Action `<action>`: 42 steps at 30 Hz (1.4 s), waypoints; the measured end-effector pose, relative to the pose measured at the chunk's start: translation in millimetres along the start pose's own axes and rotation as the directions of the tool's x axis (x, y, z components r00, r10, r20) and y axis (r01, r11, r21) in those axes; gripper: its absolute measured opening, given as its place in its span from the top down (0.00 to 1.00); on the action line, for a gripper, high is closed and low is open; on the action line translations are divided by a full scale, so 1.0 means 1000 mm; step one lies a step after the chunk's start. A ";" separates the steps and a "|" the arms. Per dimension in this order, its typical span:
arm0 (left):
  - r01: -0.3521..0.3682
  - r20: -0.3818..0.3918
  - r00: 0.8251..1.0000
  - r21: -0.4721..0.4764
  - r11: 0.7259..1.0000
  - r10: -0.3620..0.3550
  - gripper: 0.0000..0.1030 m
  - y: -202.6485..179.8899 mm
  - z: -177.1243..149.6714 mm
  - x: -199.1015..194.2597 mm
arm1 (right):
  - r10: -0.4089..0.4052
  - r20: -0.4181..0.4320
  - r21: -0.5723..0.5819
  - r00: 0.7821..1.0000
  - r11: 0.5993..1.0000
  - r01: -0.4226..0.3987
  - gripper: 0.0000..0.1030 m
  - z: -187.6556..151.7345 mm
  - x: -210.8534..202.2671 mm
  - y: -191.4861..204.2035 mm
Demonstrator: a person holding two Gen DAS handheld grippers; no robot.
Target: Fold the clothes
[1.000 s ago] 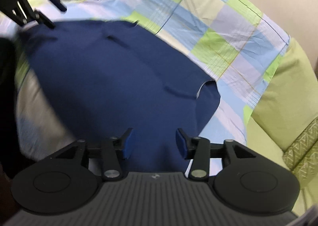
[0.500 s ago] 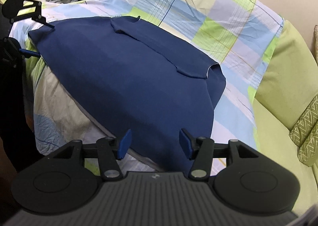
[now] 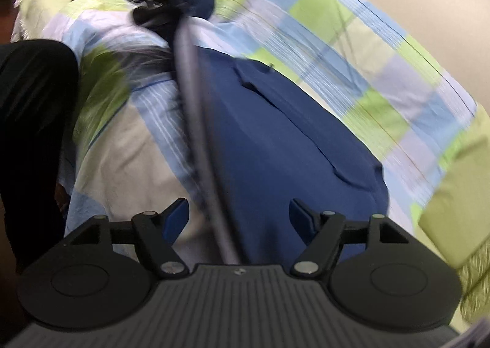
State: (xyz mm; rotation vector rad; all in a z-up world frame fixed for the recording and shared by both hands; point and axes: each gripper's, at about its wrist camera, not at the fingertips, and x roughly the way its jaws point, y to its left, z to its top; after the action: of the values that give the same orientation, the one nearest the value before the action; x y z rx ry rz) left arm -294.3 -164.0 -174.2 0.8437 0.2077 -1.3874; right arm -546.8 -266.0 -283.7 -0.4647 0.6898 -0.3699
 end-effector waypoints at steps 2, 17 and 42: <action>-0.009 0.000 1.000 0.027 1.000 0.009 0.96 0.005 0.003 -0.002 | -0.020 -0.011 -0.061 1.000 0.998 0.019 0.46 0.000 0.010 0.007; -0.010 -0.092 0.995 0.170 0.985 0.026 0.96 -0.029 -0.023 -0.004 | -0.146 -0.163 -0.218 0.976 0.970 0.109 0.97 -0.069 -0.009 -0.052; 0.030 -0.177 0.984 -0.033 0.999 -0.035 0.76 0.135 -0.004 0.210 | 0.093 -0.294 -0.118 0.951 0.984 -0.133 0.92 -0.011 0.198 -0.237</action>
State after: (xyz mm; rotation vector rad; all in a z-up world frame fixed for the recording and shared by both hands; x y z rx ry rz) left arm -123.9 -330.8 -247.1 0.9432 0.3803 -1.3360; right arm -453.9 -560.0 -270.2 -0.5032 1.0260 -0.2849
